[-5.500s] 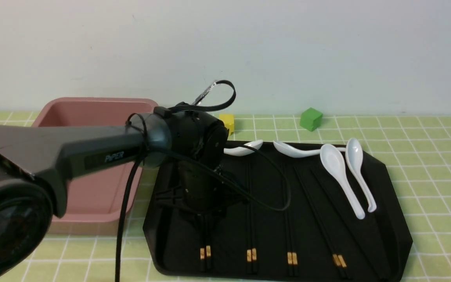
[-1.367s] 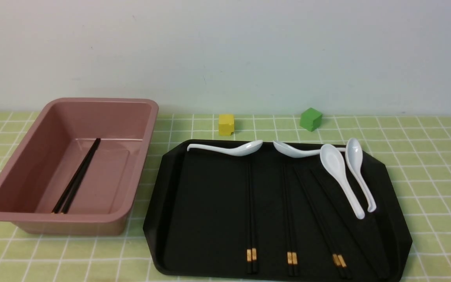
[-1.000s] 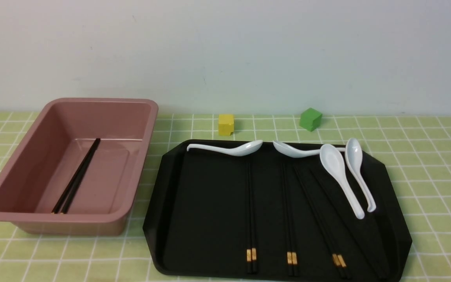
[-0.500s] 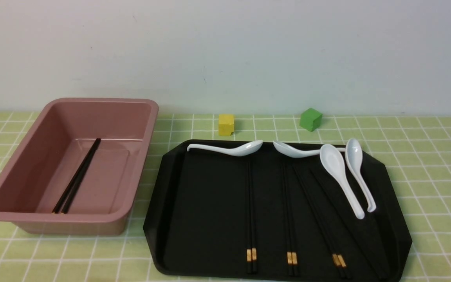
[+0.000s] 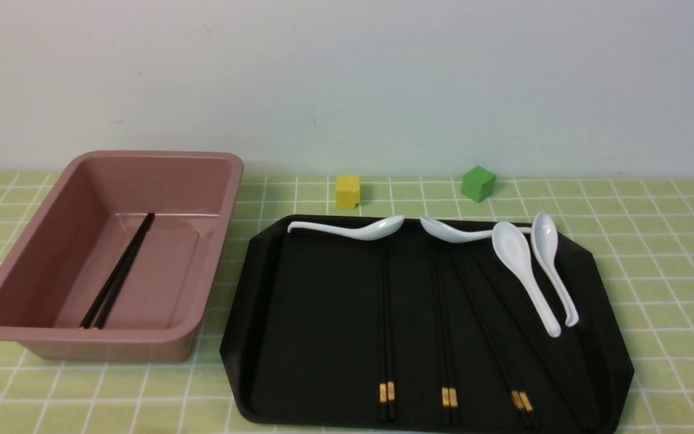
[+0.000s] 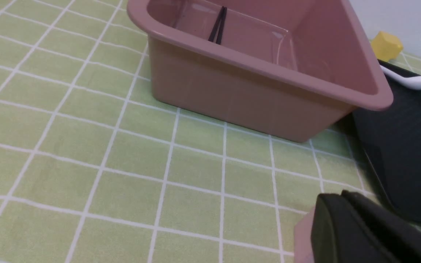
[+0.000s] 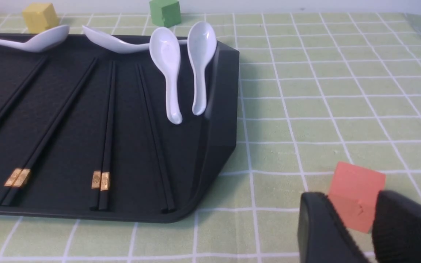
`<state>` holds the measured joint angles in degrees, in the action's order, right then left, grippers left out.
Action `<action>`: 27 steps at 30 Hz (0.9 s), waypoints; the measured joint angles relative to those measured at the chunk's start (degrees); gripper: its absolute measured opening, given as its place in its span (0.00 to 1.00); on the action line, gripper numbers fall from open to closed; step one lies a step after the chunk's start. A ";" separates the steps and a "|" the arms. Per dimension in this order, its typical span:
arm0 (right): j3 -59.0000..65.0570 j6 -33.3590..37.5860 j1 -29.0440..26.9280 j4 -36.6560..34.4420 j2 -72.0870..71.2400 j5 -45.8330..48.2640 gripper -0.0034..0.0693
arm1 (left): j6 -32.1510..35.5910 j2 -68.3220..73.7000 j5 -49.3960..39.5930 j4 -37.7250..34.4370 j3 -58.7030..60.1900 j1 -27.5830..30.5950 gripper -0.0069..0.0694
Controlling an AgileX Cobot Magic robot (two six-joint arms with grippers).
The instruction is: On green tablecloth take chopsticks from black tray and put them in box.
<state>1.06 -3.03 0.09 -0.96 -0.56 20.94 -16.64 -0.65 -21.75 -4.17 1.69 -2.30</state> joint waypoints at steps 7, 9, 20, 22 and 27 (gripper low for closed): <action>0.00 0.00 0.00 0.00 0.00 0.00 0.38 | 0.19 0.00 -0.25 0.00 0.00 -0.30 0.12; 0.00 0.00 0.00 0.00 0.00 0.00 0.38 | 0.19 0.00 -0.30 0.00 0.00 -0.30 0.12; 0.00 0.00 0.00 0.00 0.00 0.00 0.38 | 0.25 0.00 -0.30 0.00 0.00 -0.30 0.14; 0.00 0.00 0.00 0.00 0.00 0.00 0.38 | 0.25 0.00 -0.30 0.00 0.00 -0.30 0.14; 0.00 0.00 0.00 0.00 0.00 0.00 0.38 | 0.31 0.00 -0.30 0.00 0.00 -0.30 0.15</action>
<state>1.06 -3.03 0.09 -0.96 -0.56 20.94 -16.33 -0.65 -22.04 -4.17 1.69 -2.60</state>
